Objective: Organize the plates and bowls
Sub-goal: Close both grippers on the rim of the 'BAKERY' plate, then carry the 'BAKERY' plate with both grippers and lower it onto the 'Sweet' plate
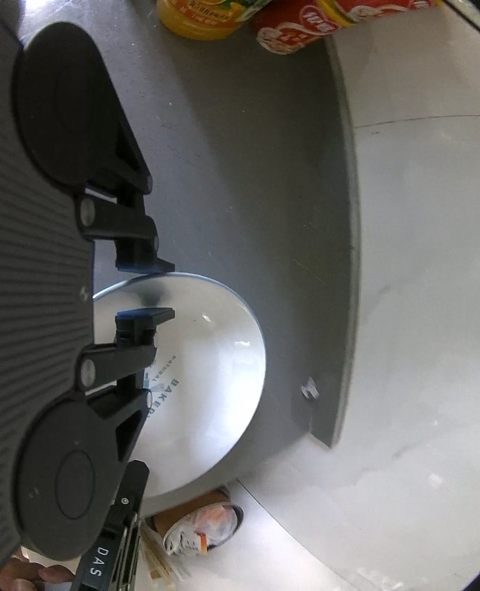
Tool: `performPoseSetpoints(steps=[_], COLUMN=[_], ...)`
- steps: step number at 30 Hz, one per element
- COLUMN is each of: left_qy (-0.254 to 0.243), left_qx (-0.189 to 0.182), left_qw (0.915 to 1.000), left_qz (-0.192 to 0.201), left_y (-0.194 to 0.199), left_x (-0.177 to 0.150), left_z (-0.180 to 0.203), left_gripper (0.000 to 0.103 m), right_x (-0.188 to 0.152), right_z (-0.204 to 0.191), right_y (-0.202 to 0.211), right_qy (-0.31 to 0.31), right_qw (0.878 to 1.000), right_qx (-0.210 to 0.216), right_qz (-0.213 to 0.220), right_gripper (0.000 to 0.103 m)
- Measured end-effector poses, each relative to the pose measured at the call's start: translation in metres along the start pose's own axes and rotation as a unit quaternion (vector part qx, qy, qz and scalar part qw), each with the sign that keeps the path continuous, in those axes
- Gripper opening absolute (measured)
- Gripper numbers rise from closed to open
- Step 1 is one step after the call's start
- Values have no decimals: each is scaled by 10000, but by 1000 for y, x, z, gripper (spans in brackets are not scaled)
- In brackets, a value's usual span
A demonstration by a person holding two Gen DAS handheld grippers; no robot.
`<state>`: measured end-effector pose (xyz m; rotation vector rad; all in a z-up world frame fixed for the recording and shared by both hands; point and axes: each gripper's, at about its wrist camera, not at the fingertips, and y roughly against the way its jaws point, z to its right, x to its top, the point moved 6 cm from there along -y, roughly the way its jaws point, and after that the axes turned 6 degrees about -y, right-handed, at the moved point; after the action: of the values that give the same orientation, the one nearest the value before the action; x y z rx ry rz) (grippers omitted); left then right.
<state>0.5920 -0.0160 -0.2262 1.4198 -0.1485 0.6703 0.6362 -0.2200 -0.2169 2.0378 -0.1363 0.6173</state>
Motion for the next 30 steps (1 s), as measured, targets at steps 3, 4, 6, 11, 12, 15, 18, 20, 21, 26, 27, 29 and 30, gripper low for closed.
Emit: performPoseSetpoints(steps=[3,4,6,11,12,15,18,20,21,26,27,29,30], left_qy=[-43,-52,-40,-27,-20,-29,3,3,29,144,170,222,212], left_qx=[-45,-57,-110,-146,-158,-168,-137,-114,-112,-86,-83,-61,-23], left_qw=[9999,9998,9996,9990,9988,9983,9978,9975,9973,9958,9955,9949,9946], left_qz=[123,159,237,433,469,560,646,702,728,905,929,979,1013], left_y=[15,20,31,58,63,78,91,103,109,143,149,161,167], left_x=[0,-1,-3,-9,-11,-18,-25,-31,-35,-55,-60,-69,-73], left_z=[5,6,9,13,14,13,12,9,7,-5,-8,-14,-16], left_gripper=[17,17,17,17,17,17,17,17,17,17,17,17,17], right_x=[-2,-3,-4,-13,-15,-24,-35,-43,-47,-66,-70,-78,-82], right_z=[-5,-6,-9,-23,-25,-33,-43,-50,-54,-72,-75,-84,-87], right_y=[15,21,30,55,60,72,84,93,97,116,119,125,127], right_qy=[66,93,80,254,276,304,371,438,455,481,491,535,550], right_qw=[9998,9997,9995,9986,9984,9979,9973,9968,9966,9961,9960,9954,9951], right_qx=[-53,-65,-79,-142,-142,-117,-90,-76,-57,60,86,145,171], right_qz=[162,215,288,450,482,554,622,668,689,743,747,781,801], right_gripper=[11,11,11,12,12,12,12,12,12,12,12,12,12])
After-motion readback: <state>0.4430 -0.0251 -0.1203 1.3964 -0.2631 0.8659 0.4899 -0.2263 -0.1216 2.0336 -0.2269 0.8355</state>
